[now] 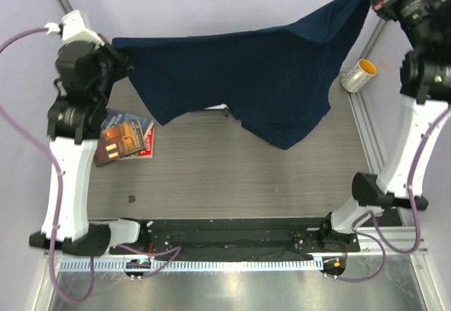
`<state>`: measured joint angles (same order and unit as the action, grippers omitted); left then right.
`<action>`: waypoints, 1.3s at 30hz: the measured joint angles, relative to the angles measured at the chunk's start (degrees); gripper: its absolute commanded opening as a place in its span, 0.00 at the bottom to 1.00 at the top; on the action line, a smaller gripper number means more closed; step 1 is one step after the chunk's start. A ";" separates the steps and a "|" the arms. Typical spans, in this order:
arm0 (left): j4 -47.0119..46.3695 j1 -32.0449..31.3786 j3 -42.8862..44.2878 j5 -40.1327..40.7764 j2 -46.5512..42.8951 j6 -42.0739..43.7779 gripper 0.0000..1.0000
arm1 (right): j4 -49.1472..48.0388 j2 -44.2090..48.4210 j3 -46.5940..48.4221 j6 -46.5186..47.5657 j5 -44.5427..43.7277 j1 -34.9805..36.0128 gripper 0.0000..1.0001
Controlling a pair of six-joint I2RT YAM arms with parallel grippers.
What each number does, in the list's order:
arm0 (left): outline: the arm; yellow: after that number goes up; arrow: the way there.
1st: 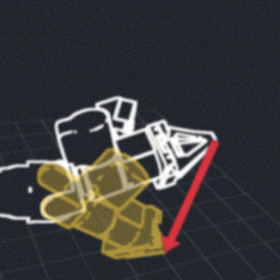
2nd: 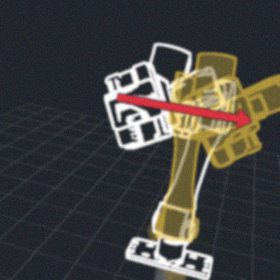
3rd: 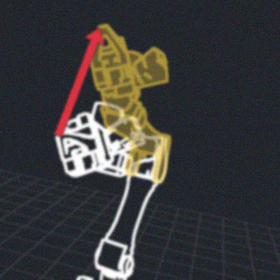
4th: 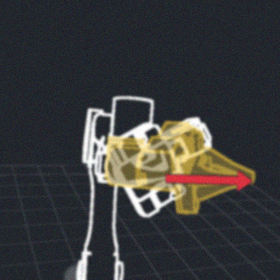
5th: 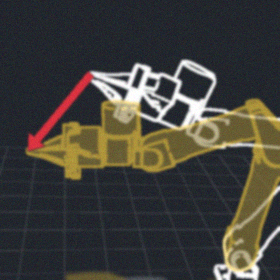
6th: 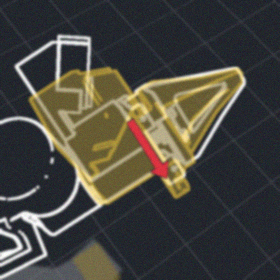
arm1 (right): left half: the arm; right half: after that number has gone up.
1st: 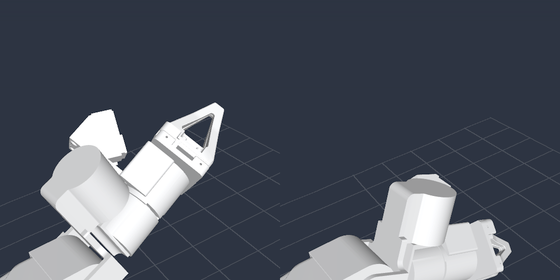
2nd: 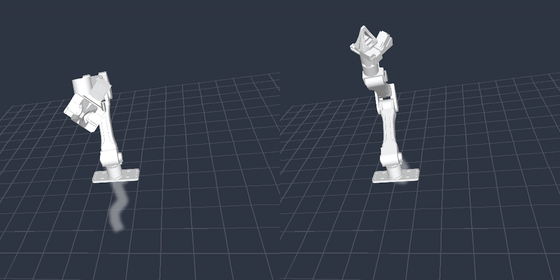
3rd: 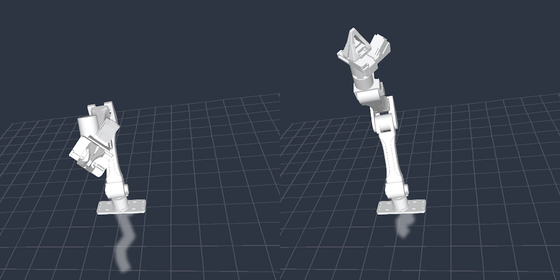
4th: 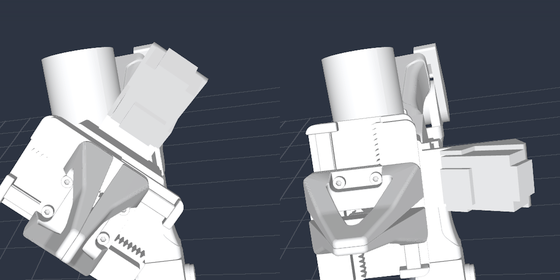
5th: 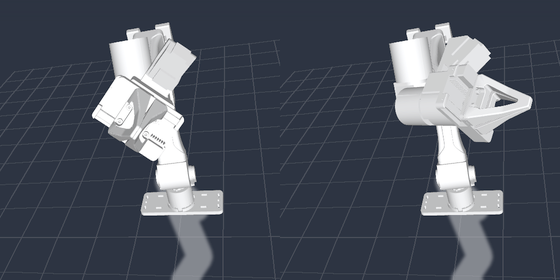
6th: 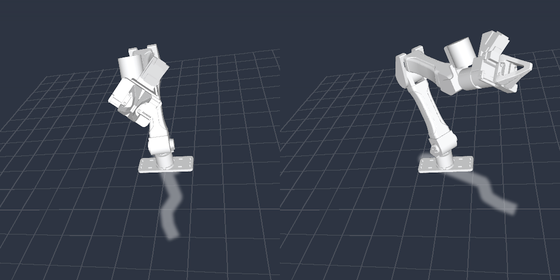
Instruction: Fold and stack the t-shirts
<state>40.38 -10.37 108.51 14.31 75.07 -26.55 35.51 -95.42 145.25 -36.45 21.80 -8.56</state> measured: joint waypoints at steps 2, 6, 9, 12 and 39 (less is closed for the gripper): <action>-0.66 0.00 -2.43 -0.37 -4.00 0.09 0.00 | -1.79 3.78 -0.90 -0.61 0.50 -0.28 0.01; -0.92 0.02 -7.08 -0.72 -10.64 0.20 0.00 | -4.39 10.10 -4.63 -1.31 2.03 -0.26 0.01; -0.68 0.07 -12.94 -1.53 -14.25 0.17 0.00 | -5.62 12.48 -8.52 -1.86 3.30 -0.28 0.01; -0.31 0.07 -16.98 -1.99 -15.45 0.17 0.00 | -5.86 13.07 -13.18 -2.12 4.13 -0.28 0.01; 2.16 0.11 -3.74 -1.86 -2.64 -0.42 0.00 | -4.28 -3.39 -2.80 -11.61 9.60 -1.99 0.01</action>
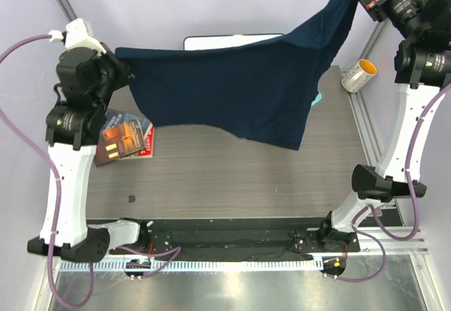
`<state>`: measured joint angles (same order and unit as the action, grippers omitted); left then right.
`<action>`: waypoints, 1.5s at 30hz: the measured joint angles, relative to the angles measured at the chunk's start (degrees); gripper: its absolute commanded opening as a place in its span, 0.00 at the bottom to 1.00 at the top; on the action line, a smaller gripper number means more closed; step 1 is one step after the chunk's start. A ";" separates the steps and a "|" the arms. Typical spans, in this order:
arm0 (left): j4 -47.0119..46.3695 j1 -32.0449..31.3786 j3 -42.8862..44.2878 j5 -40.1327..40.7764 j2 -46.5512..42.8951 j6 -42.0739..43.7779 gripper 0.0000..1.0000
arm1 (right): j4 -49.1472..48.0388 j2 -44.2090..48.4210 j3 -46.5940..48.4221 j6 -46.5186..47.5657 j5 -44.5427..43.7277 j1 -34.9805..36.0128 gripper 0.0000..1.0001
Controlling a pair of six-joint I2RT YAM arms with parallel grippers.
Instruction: Fold and stack the t-shirts
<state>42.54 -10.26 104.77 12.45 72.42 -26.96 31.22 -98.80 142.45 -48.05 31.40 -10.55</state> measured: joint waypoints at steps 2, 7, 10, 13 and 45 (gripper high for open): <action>0.72 0.00 0.00 0.00 -2.08 -0.09 0.00 | -0.66 1.57 -0.44 -0.68 0.79 -0.52 0.01; 2.21 0.04 -3.34 -0.15 -6.19 -1.40 0.00 | -4.33 11.50 -16.11 -1.31 2.01 -0.94 0.01; 2.84 0.22 -13.64 -2.01 -9.88 -3.43 0.00 | -5.09 20.57 -33.33 -0.07 1.88 -0.94 0.01; 2.67 0.26 -28.30 -5.07 -13.99 -6.36 0.00 | -4.61 30.45 -52.63 1.44 0.79 -0.94 0.01; 15.89 -0.17 -55.36 -10.58 -27.91 -17.64 0.00 | 11.52 78.73 -116.28 -3.15 -6.08 3.69 0.01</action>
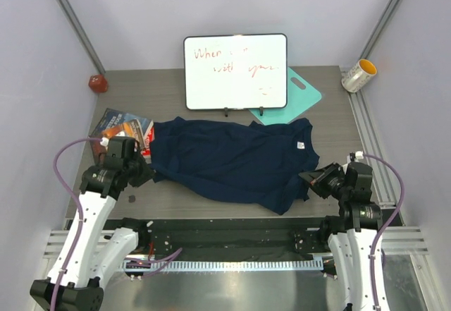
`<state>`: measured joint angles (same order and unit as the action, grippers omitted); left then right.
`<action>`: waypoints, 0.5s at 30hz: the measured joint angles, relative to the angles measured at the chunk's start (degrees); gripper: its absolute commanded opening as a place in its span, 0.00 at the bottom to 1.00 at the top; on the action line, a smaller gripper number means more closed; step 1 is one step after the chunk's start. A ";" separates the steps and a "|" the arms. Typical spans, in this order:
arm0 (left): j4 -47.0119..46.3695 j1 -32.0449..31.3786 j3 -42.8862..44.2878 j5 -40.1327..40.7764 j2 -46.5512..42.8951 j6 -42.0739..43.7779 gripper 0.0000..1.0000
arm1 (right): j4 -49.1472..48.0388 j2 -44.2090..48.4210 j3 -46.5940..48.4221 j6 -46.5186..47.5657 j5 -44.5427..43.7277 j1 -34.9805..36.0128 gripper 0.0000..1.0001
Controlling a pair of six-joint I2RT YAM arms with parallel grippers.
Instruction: Fold and stack the t-shirts
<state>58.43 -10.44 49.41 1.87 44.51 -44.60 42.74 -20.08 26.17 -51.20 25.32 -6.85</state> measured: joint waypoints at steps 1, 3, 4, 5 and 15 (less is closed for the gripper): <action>0.48 0.00 0.04 0.00 -0.39 -0.31 0.00 | 0.37 0.28 -0.02 -0.07 -0.15 0.00 0.01; 2.03 0.00 0.22 0.02 -1.05 -1.11 0.00 | 1.38 1.29 -0.02 -0.24 -0.66 0.00 0.01; 2.84 0.00 0.24 0.02 -1.31 -1.51 0.00 | 2.56 2.60 0.00 -0.35 -1.29 0.00 0.01; 3.85 0.00 0.24 0.02 -1.64 -1.81 0.00 | 3.63 3.72 0.07 -0.52 -1.79 0.00 0.01; 15.78 -0.04 -0.90 0.55 -12.61 -5.11 0.00 | 15.91 14.03 6.32 -3.19 -6.25 0.00 0.01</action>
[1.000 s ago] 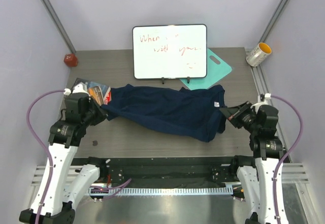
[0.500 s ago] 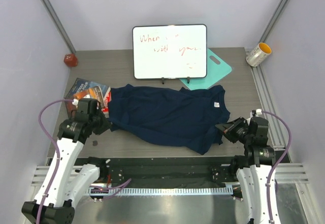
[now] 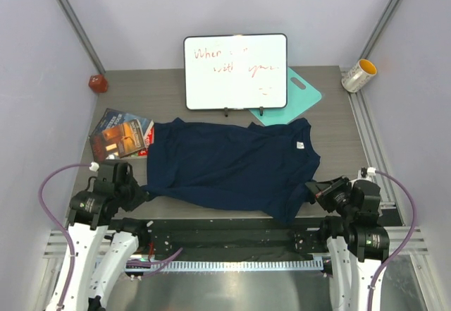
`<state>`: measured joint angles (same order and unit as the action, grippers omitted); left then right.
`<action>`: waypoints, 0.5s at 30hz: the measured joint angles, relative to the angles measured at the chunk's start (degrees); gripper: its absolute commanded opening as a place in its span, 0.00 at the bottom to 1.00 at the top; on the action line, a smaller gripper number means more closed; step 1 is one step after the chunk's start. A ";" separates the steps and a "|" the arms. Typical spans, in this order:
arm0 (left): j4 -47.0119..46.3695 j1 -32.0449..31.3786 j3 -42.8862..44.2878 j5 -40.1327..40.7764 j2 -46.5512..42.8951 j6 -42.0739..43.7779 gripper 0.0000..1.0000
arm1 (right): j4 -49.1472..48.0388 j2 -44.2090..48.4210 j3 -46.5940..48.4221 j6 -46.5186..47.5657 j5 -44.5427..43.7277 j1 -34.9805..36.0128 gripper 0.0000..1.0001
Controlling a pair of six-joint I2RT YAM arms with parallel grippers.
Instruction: Fold and stack the t-shirts
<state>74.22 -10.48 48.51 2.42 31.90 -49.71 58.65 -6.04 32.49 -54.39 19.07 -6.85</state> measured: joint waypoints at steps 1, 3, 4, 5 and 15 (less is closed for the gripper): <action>0.68 0.00 -0.24 0.11 -0.42 -0.13 0.00 | 1.03 0.00 0.02 -0.02 0.13 0.00 0.01; 1.31 0.00 -0.98 0.09 -0.28 -0.46 0.00 | 3.26 -0.24 0.02 0.00 0.42 0.00 0.01; 1.51 0.00 -1.42 0.07 -0.07 -0.59 0.00 | 4.02 -0.33 0.02 -0.02 0.55 0.00 0.01; 1.73 0.00 -1.79 0.07 0.24 -0.66 0.00 | 4.76 -0.33 0.02 -0.02 0.68 0.00 0.01; 2.43 -0.02 -2.43 0.22 3.10 -1.38 0.00 | 7.61 -3.91 1.01 0.24 1.99 0.02 0.01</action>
<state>76.64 -10.50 46.09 2.63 35.00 -51.09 66.26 -9.96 33.50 -54.15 21.06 -6.83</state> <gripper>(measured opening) 0.015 0.047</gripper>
